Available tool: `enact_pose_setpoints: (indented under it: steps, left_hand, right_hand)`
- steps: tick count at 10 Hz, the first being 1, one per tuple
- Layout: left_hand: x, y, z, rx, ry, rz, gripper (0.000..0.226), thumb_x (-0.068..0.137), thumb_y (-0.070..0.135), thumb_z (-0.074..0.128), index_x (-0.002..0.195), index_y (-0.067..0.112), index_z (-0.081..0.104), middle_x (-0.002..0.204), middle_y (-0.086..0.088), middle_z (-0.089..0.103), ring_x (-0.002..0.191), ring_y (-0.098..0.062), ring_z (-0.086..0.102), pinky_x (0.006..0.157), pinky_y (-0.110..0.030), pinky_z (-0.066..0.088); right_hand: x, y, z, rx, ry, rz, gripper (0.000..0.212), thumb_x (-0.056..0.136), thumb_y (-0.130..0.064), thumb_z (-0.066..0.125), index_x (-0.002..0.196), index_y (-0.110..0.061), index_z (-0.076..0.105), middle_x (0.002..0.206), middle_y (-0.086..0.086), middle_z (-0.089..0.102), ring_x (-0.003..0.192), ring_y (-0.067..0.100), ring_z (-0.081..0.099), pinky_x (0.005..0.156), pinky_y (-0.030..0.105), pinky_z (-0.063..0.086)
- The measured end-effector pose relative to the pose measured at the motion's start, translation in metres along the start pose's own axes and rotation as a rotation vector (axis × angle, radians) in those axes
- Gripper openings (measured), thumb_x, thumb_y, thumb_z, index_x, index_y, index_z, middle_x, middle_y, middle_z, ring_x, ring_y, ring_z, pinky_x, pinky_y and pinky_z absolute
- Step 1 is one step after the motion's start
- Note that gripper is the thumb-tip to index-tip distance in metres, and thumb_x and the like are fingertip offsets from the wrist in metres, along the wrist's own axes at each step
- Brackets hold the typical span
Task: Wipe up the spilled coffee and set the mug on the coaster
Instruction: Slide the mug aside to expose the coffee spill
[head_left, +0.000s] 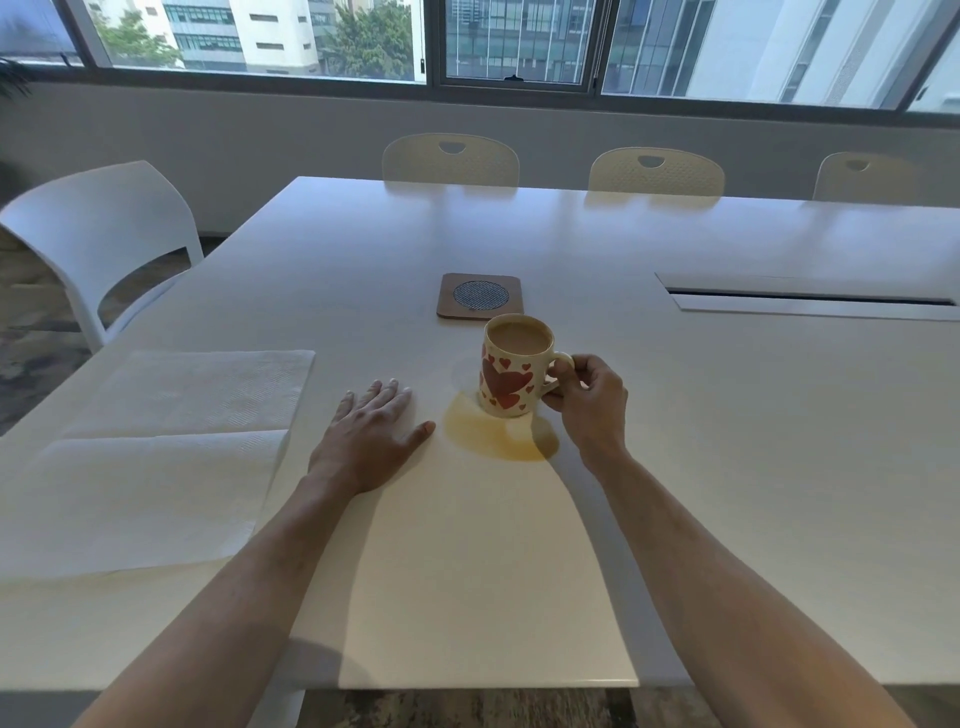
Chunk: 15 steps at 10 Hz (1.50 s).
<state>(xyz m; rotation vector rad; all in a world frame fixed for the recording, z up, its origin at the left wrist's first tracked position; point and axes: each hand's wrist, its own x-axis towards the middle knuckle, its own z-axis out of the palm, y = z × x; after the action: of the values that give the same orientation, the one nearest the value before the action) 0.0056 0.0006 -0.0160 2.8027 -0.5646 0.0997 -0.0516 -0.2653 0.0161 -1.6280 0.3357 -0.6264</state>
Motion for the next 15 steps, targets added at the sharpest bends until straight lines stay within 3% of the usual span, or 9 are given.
enact_pose_setpoints:
  steps: [6, 8, 13, 15]
  left_hand:
    - [-0.002, 0.000, 0.000, -0.024, 0.010, -0.003, 0.074, 0.091, 0.068, 0.033, 0.151, 0.025, 0.030, 0.161, 0.004, 0.022, 0.149, -0.009, 0.010, 0.122, -0.037, 0.003]
    - [-0.002, 0.001, 0.000, -0.019, 0.015, -0.001, 0.073, 0.091, 0.067, 0.034, 0.150, 0.025, 0.032, 0.161, 0.004, 0.023, 0.149, -0.010, 0.011, 0.122, -0.037, 0.005]
    - [-0.002, 0.000, 0.000, -0.020, 0.005, -0.005, 0.073, 0.091, 0.067, 0.034, 0.150, 0.025, 0.031, 0.161, 0.004, 0.023, 0.149, -0.009, 0.010, 0.122, -0.037, 0.005]
    - [-0.003, 0.000, 0.001, -0.030, 0.011, -0.011, 0.074, 0.090, 0.068, 0.034, 0.150, 0.025, 0.031, 0.161, 0.005, 0.023, 0.149, -0.008, 0.010, 0.122, -0.036, 0.004]
  right_hand:
    - [0.019, 0.003, -0.074, -0.060, 0.192, -0.025, 0.022, 0.094, -0.027, 0.063, 0.095, -0.004, 0.066, 0.088, 0.015, 0.071, 0.078, 0.023, 0.074, 0.065, 0.034, 0.063]
    - [0.020, 0.008, -0.090, -0.090, 0.222, -0.045, 0.022, 0.094, -0.029, 0.063, 0.093, -0.007, 0.065, 0.086, 0.012, 0.071, 0.075, 0.021, 0.074, 0.061, 0.028, 0.061]
    - [0.023, 0.017, -0.103, -0.113, 0.235, -0.014, 0.022, 0.096, -0.029, 0.060, 0.093, -0.008, 0.064, 0.088, 0.011, 0.071, 0.078, 0.022, 0.074, 0.064, 0.034, 0.063]
    - [0.023, 0.019, -0.104, -0.148, 0.224, -0.014, 0.024, 0.097, -0.030, 0.058, 0.098, -0.007, 0.063, 0.093, 0.012, 0.070, 0.083, 0.025, 0.073, 0.071, 0.043, 0.063]
